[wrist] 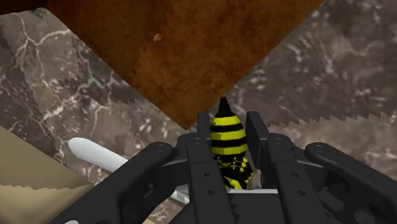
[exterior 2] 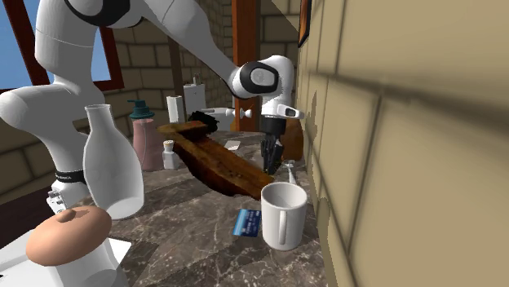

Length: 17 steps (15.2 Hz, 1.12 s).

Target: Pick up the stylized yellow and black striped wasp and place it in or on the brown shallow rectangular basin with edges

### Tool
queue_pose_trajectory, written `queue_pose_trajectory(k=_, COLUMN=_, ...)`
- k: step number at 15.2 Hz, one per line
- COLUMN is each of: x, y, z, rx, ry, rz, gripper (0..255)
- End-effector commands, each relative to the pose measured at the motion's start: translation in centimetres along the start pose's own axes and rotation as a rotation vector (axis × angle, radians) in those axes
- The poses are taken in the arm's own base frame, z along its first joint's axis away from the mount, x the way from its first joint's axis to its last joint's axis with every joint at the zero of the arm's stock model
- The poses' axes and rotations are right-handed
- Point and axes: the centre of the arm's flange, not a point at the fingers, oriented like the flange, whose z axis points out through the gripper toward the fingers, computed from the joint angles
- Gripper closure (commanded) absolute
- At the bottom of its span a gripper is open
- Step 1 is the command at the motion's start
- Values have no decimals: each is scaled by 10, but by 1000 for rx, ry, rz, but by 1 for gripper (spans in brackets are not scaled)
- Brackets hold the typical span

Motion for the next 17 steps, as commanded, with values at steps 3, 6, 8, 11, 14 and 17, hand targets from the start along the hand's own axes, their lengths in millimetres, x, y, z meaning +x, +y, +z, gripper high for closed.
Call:
queue_pose_trajectory(k=3, x=-1, y=0, z=-8, rx=8, ry=-11, rz=-8, gripper=255)
queue_pose_trajectory(k=6, x=-4, y=4, z=-23, rx=8, ry=-11, rz=-8, gripper=255)
queue_pose_trajectory(k=8, x=-6, y=6, z=-33, rx=8, ry=-11, rz=-8, gripper=255)
queue_pose_trajectory(k=11, x=-9, y=9, z=-48, rx=8, ry=-11, rz=-8, gripper=255)
queue_pose_trajectory(k=14, x=-12, y=13, z=-63, rx=8, ry=-11, rz=-8, gripper=255)
queue_pose_trajectory(k=17, x=-15, y=16, z=-79, rx=8, ry=-11, rz=-8, gripper=255)
